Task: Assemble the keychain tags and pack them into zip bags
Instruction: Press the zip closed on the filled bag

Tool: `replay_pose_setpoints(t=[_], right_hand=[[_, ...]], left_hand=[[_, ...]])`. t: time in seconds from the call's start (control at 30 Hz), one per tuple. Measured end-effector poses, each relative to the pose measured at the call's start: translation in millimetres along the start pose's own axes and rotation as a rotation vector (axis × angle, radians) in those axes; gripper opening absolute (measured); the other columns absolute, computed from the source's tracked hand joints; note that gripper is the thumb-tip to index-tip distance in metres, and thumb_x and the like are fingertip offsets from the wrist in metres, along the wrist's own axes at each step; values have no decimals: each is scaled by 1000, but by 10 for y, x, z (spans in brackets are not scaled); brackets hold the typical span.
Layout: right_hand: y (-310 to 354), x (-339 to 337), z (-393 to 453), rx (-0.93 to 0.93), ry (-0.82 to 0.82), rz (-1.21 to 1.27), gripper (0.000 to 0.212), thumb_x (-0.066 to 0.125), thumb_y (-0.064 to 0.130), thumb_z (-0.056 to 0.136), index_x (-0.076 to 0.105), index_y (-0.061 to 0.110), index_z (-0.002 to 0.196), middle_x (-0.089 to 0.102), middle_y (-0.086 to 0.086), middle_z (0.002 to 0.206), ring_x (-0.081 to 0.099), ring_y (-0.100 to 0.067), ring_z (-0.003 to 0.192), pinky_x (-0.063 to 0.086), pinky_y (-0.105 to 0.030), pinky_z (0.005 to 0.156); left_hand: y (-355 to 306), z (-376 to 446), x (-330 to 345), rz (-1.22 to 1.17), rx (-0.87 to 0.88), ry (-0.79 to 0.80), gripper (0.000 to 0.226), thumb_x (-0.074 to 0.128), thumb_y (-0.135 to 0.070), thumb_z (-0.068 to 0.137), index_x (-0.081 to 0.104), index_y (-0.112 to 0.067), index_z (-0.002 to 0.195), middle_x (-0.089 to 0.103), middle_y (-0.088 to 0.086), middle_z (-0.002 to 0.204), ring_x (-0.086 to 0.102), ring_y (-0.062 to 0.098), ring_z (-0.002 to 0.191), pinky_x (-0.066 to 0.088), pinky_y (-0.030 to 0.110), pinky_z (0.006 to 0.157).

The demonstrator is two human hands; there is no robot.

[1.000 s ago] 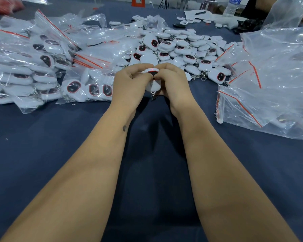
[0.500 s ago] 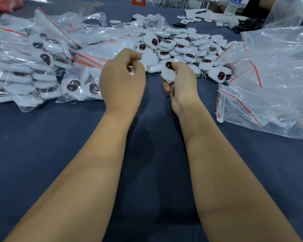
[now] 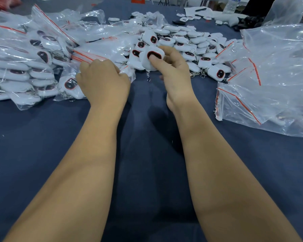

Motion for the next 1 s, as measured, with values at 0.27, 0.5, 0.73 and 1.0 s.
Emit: replay_pose_setpoints(t=[0.27,0.5,0.73,1.0], right_hand=[[-71,25,3,84,-23,26,14,67,11,90,54,14,93,65,0,81,61,-9,66,46,-18,61],[-59,168,-42,-121,130,-481,7,67,10,88,69,15,83,66,-4,88,55,-13,83,47,-33,84],[-183,193,-62,229,232,-225,21,48,18,93,66,6,90,65,-12,93,56,-25,88,45,-45,96],[-226,134,-6,76,169,-361,23,53,15,100,71,0,104,72,-14,100,56,-16,86,45,-47,102]], left_hand=[[-83,-50,-126,-546,-16,-109,20,59,-24,82,74,-20,94,63,-11,76,61,11,79,43,22,70],[-183,-106,-148,-871,2,-163,10,60,-16,85,68,-23,84,64,-19,73,59,-6,68,46,10,70],[-311,-147,-14,-1077,3,111,26,51,-12,85,70,-27,92,75,2,90,71,20,90,57,38,89],[12,-2,-130,-832,-76,-115,30,42,-17,83,69,-25,93,70,-14,82,59,1,73,43,15,70]])
Point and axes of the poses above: each hand's wrist, its own z-axis towards the middle knuckle, its own x-axis out of the palm, y = z × x, the point moved 6 cm from there along z, towards the middle knuckle
